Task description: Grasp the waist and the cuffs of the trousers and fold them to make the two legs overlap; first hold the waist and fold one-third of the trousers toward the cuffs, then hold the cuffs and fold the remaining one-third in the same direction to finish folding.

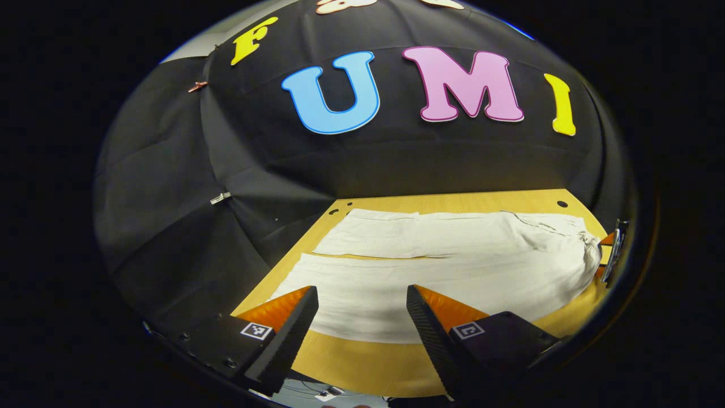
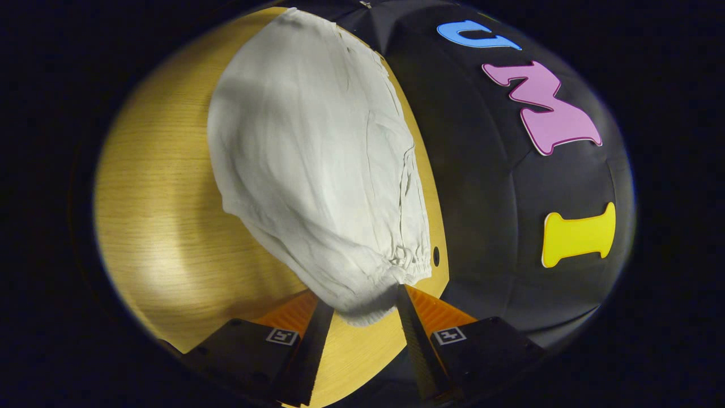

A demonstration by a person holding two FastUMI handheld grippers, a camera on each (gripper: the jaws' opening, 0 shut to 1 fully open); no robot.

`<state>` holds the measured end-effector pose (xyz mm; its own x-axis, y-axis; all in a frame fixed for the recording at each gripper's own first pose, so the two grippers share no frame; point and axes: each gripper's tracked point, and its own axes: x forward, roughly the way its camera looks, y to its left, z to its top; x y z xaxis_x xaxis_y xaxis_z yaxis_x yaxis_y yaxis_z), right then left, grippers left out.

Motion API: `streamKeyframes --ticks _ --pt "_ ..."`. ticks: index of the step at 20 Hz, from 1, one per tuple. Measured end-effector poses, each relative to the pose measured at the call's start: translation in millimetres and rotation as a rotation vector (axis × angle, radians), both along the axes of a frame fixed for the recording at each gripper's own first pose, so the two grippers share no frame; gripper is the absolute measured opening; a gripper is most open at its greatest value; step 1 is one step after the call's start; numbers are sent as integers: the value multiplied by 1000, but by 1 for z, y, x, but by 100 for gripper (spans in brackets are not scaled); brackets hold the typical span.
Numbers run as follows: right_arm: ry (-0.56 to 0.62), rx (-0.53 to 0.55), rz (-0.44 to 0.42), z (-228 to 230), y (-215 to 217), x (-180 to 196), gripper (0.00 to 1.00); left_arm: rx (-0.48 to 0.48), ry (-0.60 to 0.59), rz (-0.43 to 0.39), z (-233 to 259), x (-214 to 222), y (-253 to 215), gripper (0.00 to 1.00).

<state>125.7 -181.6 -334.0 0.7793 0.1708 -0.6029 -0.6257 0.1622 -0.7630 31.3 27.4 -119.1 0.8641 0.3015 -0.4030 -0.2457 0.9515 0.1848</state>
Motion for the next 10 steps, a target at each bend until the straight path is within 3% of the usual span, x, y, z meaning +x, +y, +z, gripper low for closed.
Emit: streamKeyframes --ticks 1,2,3,5,10 --pt "29 -7 -2 -5 0 -4 68 -4 6 -6 -3 1 -1 99" --pt "46 -21 -1 -10 -2 -7 58 -8 9 -12 -4 2 -2 99" --pt "64 -37 7 -13 -2 -13 41 -9 8 -15 -6 3 -2 99" --pt "74 -71 30 -17 -1 -16 24 -9 12 -29 -13 4 2 97" --pt "165 -87 19 -20 -1 -21 15 25 75 -72 -60 -8 23 97"
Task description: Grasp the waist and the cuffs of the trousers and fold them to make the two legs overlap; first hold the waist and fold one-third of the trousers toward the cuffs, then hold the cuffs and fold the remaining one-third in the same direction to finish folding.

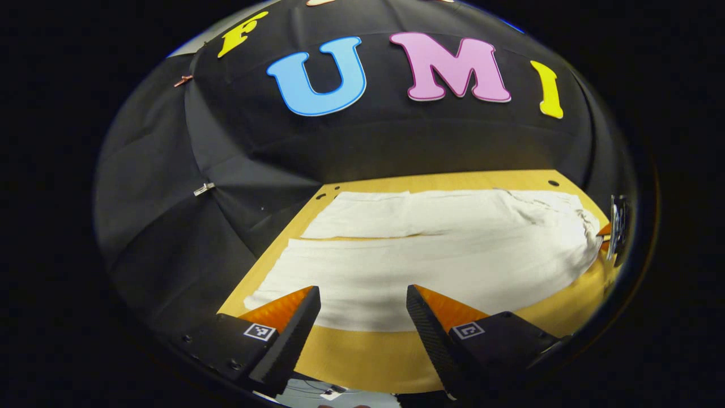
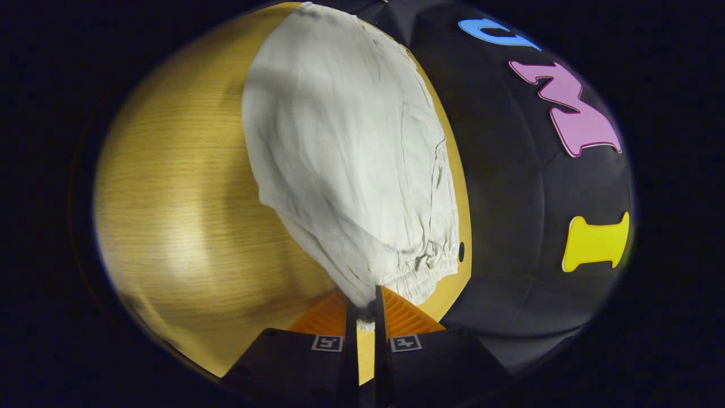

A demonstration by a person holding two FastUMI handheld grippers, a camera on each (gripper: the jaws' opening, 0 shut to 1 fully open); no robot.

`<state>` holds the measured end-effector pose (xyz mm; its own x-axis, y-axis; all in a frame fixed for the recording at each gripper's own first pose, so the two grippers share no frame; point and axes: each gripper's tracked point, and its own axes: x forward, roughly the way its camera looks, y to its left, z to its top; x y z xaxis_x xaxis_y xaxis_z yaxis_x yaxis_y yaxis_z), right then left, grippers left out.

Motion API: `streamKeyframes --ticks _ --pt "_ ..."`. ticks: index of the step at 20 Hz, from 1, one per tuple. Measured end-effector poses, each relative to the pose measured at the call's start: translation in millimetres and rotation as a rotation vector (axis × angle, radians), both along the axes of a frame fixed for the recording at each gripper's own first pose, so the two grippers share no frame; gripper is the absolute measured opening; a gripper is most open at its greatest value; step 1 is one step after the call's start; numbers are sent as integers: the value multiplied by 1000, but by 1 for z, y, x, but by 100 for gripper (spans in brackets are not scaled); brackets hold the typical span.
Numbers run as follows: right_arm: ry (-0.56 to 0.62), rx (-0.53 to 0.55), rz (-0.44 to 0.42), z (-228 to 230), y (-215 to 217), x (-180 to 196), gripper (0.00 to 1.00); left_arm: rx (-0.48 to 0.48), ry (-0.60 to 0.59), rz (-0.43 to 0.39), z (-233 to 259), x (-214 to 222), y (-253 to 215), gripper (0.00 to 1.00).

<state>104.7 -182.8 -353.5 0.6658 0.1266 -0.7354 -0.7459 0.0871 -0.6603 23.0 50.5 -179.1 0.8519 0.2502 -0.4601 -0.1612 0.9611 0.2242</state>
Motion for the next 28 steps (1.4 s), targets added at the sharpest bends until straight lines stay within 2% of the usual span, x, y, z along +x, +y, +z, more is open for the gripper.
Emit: streamKeyframes --ticks 3,4,6,8,10,12,14,16,19,21,25,28 --pt "82 -22 -4 0 -1 -6 13 124 59 -44 -24 -6 38 97" --pt "104 -13 -5 3 1 -9 8 166 82 -57 -33 -7 54 97" --pt "124 -13 -10 2 0 -9 5 230 147 -83 -58 -16 88 97" --pt "122 -41 21 0 -1 -9 5 317 211 -109 -73 -23 124 97" --pt "111 -79 64 0 0 -9 5 453 269 -140 -80 -30 160 97" --pt "108 -91 81 -1 -1 -9 5 564 344 -220 -95 -34 184 97" --pt "107 -96 88 -1 -3 -8 5 637 482 -320 -120 -48 199 97" --pt "102 -108 108 -2 -3 -8 5 724 497 -368 -124 -41 209 96" --pt "98 -115 114 -2 -5 -8 5 705 487 -347 -125 -30 221 93" --pt "96 -119 117 -2 -5 -9 5 720 497 -374 -123 -17 232 94" --pt "83 -136 129 -2 -6 -8 5 824 538 -518 -123 13 248 92" --pt "81 -143 129 -2 -7 -10 5 862 602 -644 -126 38 254 91"
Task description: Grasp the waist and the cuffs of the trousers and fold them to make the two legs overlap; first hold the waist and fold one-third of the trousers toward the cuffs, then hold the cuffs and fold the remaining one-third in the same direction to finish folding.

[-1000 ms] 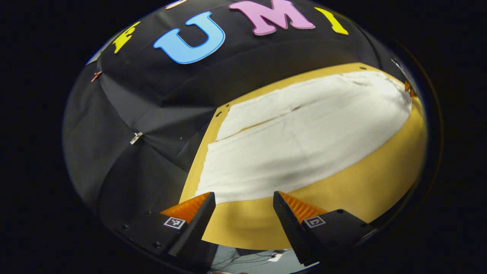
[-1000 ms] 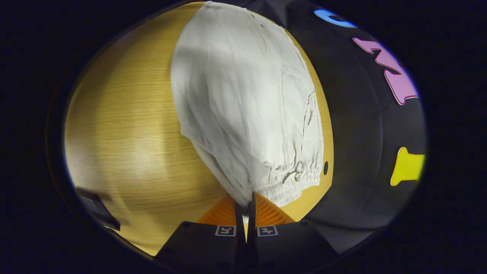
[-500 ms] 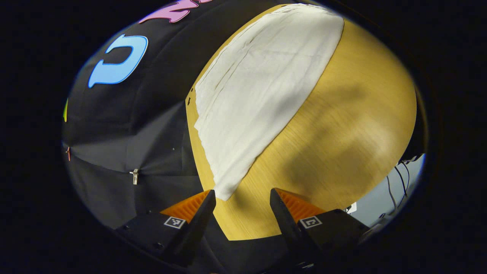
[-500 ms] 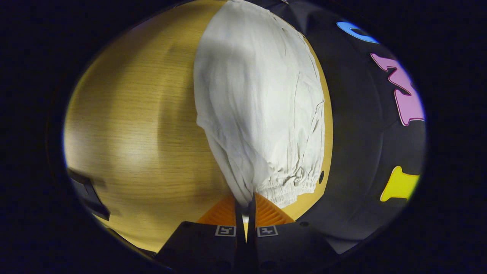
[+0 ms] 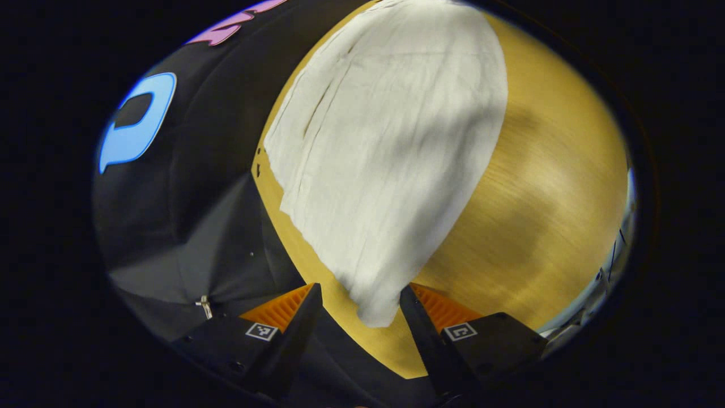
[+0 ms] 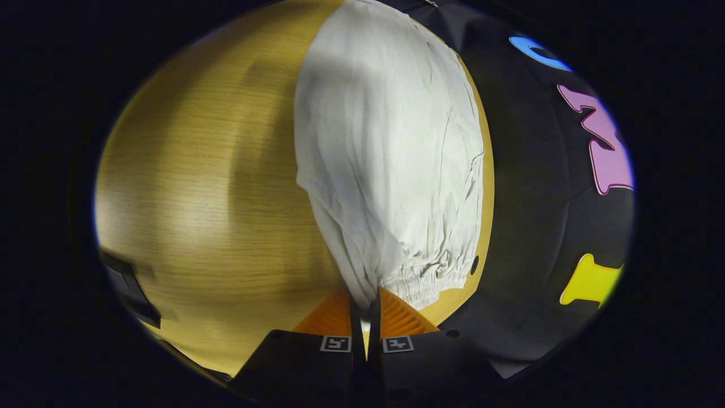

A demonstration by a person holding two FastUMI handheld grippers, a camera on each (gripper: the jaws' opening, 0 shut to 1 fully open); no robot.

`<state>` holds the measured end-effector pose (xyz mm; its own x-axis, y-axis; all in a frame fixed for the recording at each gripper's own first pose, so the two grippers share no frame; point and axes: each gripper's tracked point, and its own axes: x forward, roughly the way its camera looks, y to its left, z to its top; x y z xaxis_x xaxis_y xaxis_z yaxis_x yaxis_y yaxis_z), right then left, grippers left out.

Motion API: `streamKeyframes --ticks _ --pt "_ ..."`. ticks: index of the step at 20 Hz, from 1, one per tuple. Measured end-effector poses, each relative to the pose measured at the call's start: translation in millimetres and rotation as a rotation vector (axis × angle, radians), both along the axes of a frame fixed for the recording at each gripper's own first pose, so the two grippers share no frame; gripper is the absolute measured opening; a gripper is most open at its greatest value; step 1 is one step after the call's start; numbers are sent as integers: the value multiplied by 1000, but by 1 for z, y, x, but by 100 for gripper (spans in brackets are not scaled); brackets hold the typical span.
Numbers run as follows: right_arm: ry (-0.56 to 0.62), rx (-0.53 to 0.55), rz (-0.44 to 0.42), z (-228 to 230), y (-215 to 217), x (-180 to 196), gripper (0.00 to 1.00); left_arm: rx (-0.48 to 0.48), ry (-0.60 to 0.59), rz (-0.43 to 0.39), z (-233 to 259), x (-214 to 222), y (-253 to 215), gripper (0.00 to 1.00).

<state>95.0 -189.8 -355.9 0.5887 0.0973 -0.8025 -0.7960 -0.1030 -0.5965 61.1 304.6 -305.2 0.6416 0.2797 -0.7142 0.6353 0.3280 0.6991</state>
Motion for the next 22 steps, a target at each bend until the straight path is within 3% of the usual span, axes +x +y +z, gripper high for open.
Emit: streamKeyframes --ticks 1,3,4,5,6,7,8,10,15,19,22 --pt "1 -2 -5 0 0 0 5 8 51 -23 -4 3 2 90" --pt "-3 -11 -12 -1 -1 1 5 41 136 -74 -8 6 0 73" --pt "-7 -17 -10 0 -1 1 5 59 159 -104 -10 7 -1 58" --pt "-10 -21 -7 -1 -1 0 5 80 170 -120 -10 10 -4 50" --pt "-13 -25 -7 -1 -1 1 5 95 173 -116 -13 12 -2 35" --pt "-15 -28 -9 -1 -1 1 5 99 173 -99 -14 11 1 38" --pt "-19 -33 -12 0 -1 2 5 101 176 -73 -17 8 3 23" --pt "-22 -36 -12 0 -2 1 5 106 171 -43 -17 7 2 7" --pt "-32 7 -90 9 -8 8 5 55 156 15 -14 6 -3 6" --pt "-54 78 -211 30 -9 9 5 -88 12 125 10 9 -17 5" --pt "-91 189 -287 54 -2 23 5 -122 -50 149 29 18 -32 5"
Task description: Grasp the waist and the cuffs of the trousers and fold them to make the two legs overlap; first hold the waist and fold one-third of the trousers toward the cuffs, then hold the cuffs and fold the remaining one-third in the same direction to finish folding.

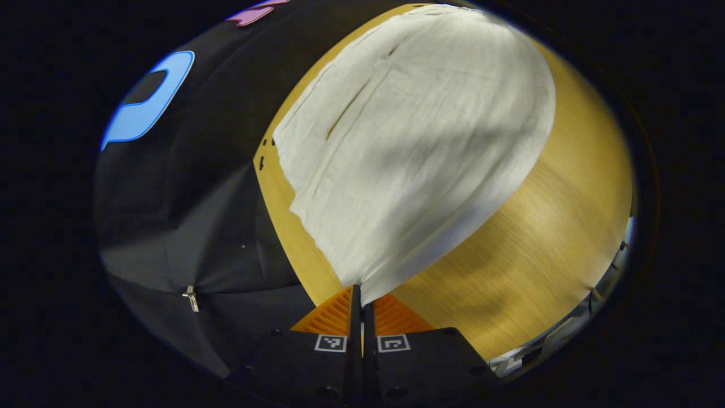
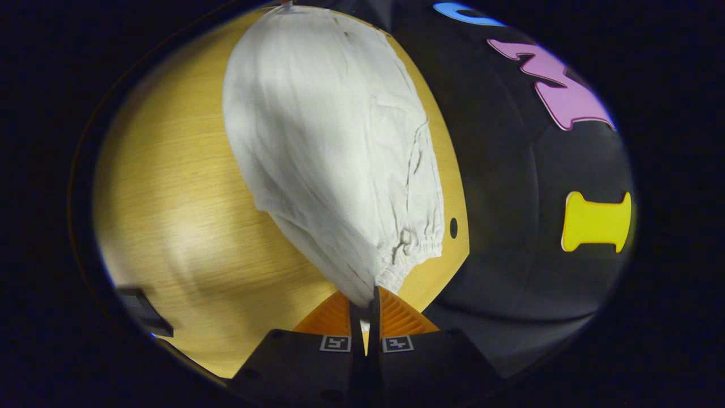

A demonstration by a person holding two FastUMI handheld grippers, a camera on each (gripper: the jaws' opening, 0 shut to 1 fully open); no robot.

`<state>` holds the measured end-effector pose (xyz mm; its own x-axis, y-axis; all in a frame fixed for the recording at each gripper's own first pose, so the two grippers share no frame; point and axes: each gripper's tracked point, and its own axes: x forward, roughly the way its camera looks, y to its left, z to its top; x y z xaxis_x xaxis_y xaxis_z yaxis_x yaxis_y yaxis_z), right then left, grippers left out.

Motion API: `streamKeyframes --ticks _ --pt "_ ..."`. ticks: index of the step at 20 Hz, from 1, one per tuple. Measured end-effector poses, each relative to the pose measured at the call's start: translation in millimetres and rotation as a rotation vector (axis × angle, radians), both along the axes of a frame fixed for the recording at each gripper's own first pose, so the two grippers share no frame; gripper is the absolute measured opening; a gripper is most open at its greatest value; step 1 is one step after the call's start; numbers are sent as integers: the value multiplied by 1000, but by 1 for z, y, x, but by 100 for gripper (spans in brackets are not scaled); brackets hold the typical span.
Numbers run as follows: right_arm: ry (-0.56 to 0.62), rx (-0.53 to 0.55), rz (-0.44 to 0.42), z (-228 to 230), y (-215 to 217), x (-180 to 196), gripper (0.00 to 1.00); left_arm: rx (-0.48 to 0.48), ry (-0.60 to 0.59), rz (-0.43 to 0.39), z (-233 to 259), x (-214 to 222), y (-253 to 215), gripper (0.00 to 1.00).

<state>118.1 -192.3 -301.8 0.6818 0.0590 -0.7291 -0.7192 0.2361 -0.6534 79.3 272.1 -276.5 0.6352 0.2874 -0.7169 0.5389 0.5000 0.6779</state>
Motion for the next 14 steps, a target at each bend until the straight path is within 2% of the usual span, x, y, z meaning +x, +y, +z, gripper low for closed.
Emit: streamKeyframes --ticks 2,6,10,14 --pt "-31 54 -34 13 4 12 5 -12 -34 -2 14 8 -8 5" --pt "-74 77 -55 28 8 35 5 -21 -117 -28 47 38 -18 5" --pt "-132 150 -118 56 15 60 5 -58 -194 -26 81 72 -27 5" --pt "-204 242 -196 85 18 102 5 -145 -288 5 111 114 -32 5"
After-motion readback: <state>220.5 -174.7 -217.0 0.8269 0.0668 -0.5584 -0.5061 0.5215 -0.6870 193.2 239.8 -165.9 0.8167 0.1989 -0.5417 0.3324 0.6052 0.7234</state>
